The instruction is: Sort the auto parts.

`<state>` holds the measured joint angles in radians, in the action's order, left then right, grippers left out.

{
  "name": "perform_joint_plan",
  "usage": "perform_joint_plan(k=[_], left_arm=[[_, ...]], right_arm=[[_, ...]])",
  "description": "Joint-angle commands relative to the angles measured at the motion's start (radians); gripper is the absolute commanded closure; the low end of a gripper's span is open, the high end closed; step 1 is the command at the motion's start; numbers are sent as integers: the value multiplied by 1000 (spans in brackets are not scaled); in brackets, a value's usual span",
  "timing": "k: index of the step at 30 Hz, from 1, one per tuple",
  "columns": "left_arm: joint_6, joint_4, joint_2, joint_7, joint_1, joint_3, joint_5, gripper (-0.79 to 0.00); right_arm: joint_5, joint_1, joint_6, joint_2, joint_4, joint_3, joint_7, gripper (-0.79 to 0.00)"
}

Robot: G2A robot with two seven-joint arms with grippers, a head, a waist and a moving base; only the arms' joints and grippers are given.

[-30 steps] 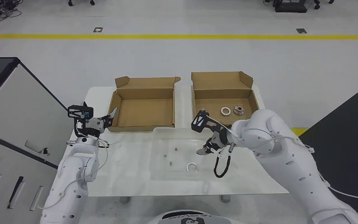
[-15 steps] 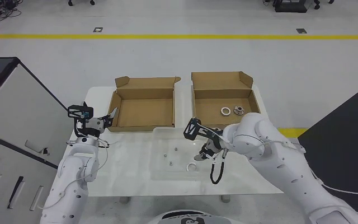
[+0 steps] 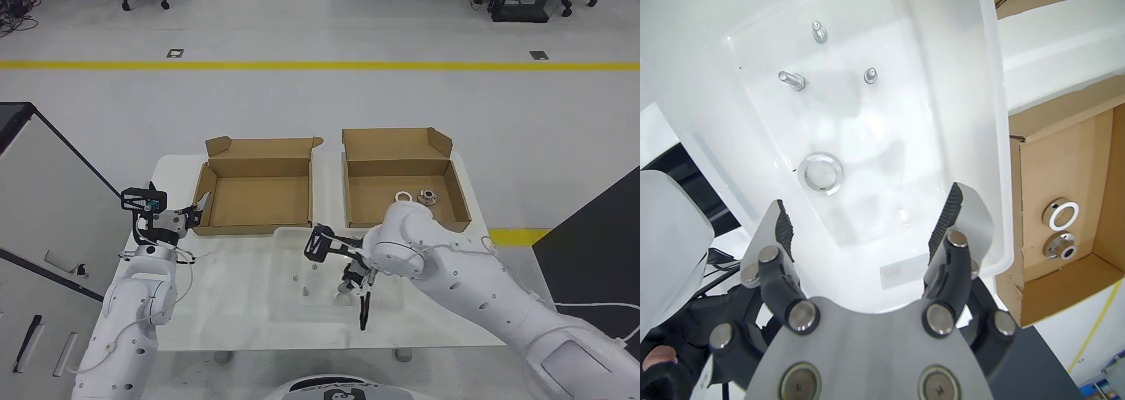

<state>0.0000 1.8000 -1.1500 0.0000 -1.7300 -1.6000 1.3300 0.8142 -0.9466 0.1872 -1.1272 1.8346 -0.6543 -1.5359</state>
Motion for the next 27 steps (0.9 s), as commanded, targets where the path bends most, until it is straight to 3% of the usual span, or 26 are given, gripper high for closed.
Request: perform_joint_plan(k=[1,7,27], left_arm=[[0,0,0,0,0,0,0,-785],[0,0,0,0,0,0,0,-785],[0,0,0,0,0,0,0,-785]], right_arm=[[-3,9,-5,-5,-18,15,0,-489],[-16,27,-11,-16,-73,53,0,-437],[-55,83,1,-79,-247,179,4,-385]])
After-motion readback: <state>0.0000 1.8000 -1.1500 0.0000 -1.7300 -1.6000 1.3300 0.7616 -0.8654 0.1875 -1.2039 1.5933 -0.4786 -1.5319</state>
